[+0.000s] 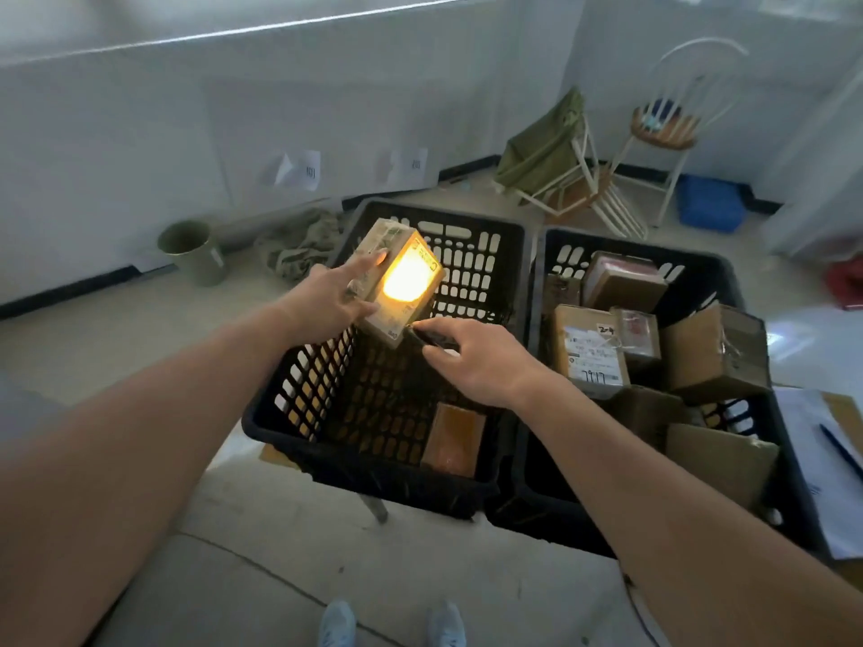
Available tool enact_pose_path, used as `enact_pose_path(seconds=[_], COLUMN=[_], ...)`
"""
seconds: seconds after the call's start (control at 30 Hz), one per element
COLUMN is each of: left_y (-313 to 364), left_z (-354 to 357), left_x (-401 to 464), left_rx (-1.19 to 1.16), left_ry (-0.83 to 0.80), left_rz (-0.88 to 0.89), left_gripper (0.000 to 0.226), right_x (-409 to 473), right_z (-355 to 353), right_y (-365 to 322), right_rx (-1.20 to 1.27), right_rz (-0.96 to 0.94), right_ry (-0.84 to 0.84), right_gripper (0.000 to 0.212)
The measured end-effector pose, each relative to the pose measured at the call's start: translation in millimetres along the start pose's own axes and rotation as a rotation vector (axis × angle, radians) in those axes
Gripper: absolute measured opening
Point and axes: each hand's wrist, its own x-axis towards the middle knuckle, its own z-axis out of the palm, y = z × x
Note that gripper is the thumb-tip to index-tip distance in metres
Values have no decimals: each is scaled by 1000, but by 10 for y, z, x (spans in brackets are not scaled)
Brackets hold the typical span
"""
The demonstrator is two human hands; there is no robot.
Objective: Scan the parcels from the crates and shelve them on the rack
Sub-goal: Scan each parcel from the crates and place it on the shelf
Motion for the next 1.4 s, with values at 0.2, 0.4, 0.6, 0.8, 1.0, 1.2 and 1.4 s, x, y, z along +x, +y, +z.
enact_pose_path(seconds=[0.2,0.4,0.6,0.8,1.0,1.2,1.4], left_y=[91,133,112,97,266,374,398], left_z=[-232,-445,-674,-898,-1078,-1294,-1341], left_x=[-141,-206,-229,-250,-368,-706,-999], left_rx=[53,73,91,14,-349,-627,-753], left_ry=[70,104,98,55,-44,-102,-51], left_rz=[33,70,166,213,192,165,180], left_gripper=[78,80,76,74,75,82,84], right_x=[-182,-326,-437,-466,-335,-27,184], right_z=[-213,-375,-432,-362,-208,-216,-406], right_y=[-166,-370,-635,-871,-1019,-1207,-1347], right_rx=[-53,-90,-159,-157,72,457,630], right_rz=[-42,-35,-2,24,92,128,-28], right_ry=[-15,-65,-43,43,377,750,796], right_gripper=[44,42,42,42,41,42,45])
